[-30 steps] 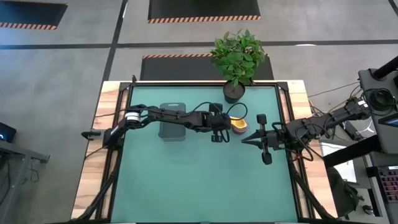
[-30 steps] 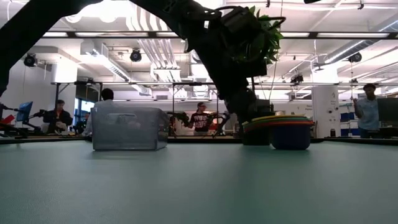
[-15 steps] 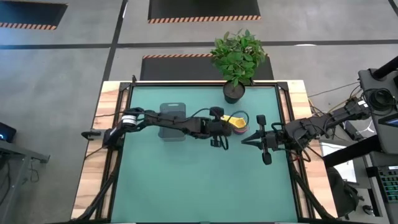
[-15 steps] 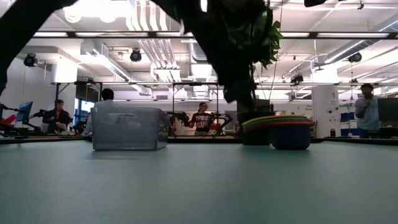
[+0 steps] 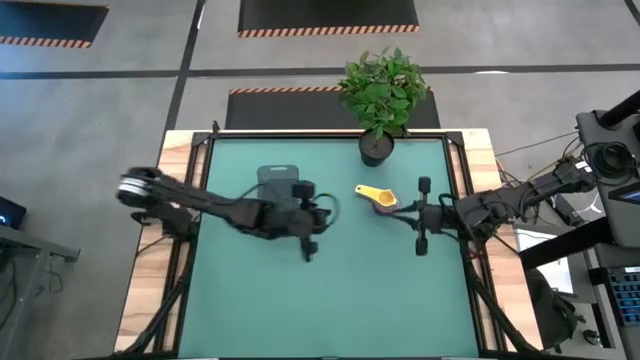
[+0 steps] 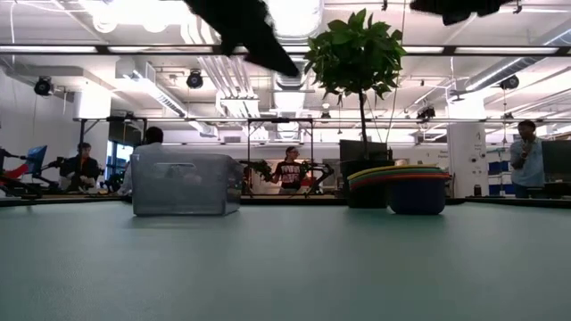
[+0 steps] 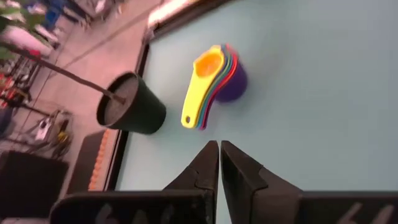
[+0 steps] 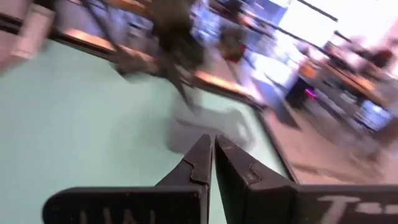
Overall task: Nest measuring cups in basket
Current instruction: Put the stacked measuring cups into the black bin
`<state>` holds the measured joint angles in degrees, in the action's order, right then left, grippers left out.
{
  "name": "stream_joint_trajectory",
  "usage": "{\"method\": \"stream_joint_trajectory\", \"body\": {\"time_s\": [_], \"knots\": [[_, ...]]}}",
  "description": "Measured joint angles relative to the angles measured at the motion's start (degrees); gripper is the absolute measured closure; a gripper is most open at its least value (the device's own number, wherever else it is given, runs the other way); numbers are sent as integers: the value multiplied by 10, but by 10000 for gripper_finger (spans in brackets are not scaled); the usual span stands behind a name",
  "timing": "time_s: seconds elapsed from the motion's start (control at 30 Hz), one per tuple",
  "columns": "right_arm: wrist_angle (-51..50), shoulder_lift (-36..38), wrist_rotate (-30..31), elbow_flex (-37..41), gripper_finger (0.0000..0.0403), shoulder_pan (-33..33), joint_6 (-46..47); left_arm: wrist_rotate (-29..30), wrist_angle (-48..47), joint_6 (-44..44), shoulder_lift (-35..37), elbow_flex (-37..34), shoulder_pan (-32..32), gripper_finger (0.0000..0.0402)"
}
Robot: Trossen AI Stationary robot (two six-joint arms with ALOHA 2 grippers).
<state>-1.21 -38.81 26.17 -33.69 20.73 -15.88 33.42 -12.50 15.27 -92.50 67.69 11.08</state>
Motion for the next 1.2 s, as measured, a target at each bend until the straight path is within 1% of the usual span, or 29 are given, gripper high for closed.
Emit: {"method": "stream_joint_trajectory", "body": {"time_s": [0.1, 0.17, 0.37, 0.5, 0.6, 0.73, 0.83, 0.9, 1.07, 1.2], "knots": [[-22, -6, 65, 1, 394, 0, 33, -1, 31, -14, 71, -62, 22, 401], [-31, -12, 87, 1, 394, 0, 57, -1, 42, -16, 114, -98, 36, 401], [-41, -61, 98, 1, 394, -16, 135, -5, 66, -17, 240, -180, 61, 401], [-120, -118, 92, -17, 394, -16, 217, -26, 66, -19, 314, -217, 62, 401], [-203, -161, 66, -52, 394, -17, 279, -26, 66, -18, 362, -240, 61, 401], [-350, -216, 39, -116, 394, -17, 351, -26, 65, -17, 406, -261, 61, 401], [-463, -247, 36, -160, 394, -17, 391, -26, 66, -21, 428, -276, 61, 401], [-512, -260, 24, -180, 394, -24, 408, -26, 64, -23, 437, -284, 61, 401], [-532, -266, -24, -201, 394, -59, 412, -26, 64, -23, 444, -284, 61, 401], [-530, -265, -27, -202, 394, -87, 411, -26, 65, -28, 443, -280, 61, 401]]}}
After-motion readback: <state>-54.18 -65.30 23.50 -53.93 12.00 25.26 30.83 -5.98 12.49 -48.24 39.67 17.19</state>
